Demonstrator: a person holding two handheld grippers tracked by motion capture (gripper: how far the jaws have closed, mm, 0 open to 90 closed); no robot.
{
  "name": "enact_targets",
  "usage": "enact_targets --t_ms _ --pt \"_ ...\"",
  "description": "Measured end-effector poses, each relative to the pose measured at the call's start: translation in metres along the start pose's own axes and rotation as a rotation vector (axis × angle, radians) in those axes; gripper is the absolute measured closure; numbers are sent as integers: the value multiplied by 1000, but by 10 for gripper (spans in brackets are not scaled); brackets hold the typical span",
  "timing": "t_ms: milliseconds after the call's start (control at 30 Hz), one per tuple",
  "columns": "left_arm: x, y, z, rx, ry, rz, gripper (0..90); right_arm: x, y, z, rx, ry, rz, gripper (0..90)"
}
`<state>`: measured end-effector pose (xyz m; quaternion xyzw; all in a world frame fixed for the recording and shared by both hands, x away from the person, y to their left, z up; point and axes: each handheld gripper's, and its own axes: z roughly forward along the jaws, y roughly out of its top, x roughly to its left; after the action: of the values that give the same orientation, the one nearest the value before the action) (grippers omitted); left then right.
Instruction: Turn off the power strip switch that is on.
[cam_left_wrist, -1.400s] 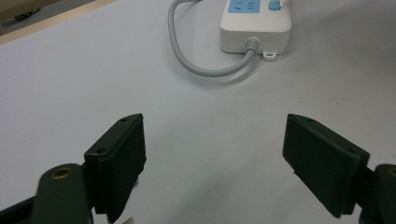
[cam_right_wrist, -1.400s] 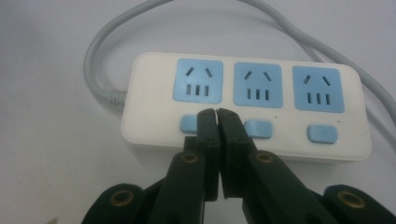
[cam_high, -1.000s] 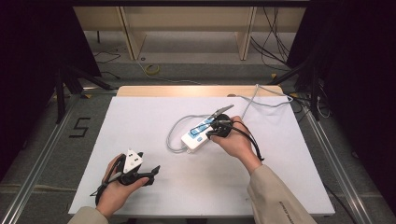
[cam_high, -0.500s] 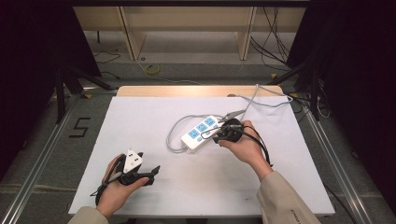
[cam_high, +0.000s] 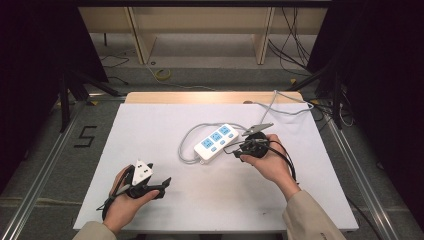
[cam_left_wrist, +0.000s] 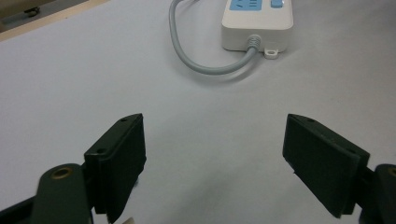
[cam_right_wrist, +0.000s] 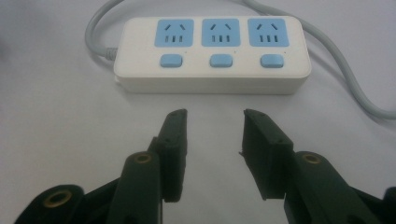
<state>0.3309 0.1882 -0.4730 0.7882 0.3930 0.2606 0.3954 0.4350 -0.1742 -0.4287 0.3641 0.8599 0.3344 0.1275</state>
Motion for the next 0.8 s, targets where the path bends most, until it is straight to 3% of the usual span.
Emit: enact_targets --t_ms 800 --pt "-1 0 0 2 3 -1 213 0 -50 -24 -105 12 4 479"
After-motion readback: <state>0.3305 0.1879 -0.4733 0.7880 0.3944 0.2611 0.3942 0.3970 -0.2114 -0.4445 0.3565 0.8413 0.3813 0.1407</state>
